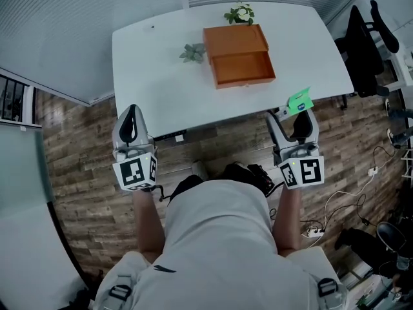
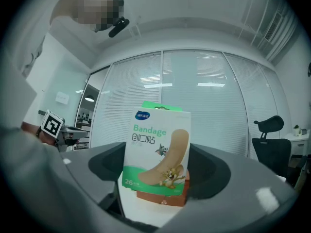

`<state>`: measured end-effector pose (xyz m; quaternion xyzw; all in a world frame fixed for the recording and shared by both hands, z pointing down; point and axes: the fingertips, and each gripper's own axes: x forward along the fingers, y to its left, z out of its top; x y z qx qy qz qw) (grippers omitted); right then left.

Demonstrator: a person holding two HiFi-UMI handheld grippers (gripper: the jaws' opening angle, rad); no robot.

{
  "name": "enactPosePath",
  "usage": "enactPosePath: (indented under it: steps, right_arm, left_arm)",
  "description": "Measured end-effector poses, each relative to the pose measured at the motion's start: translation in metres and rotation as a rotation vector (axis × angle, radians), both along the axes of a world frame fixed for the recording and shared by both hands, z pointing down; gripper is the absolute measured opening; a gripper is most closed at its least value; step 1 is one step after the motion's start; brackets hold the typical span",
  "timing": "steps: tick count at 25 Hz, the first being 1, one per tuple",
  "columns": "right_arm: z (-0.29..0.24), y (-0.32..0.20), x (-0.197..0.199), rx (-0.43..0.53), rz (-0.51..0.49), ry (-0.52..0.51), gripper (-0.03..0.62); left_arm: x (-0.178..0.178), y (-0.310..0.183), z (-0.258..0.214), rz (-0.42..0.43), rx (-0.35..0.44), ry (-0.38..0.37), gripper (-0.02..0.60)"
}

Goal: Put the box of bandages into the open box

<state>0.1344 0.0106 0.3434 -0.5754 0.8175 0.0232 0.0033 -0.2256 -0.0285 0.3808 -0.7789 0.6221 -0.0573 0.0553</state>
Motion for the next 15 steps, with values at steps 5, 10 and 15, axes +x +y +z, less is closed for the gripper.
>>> enactPosePath:
  steps: [5, 10, 15]
  right_arm:
    - [-0.003, -0.009, -0.007, 0.01, 0.024, 0.011, 0.379]
    - [0.002, -0.02, -0.008, -0.002, 0.026, 0.018, 0.379]
    - [0.005, -0.041, -0.006, -0.009, -0.005, 0.035, 0.379]
  left_arm:
    - [0.001, -0.013, 0.005, 0.049, -0.008, -0.003, 0.006]
    - [0.001, -0.025, 0.008, 0.054, -0.014, 0.005, 0.006]
    - [0.003, -0.041, 0.012, 0.022, -0.012, 0.015, 0.006]
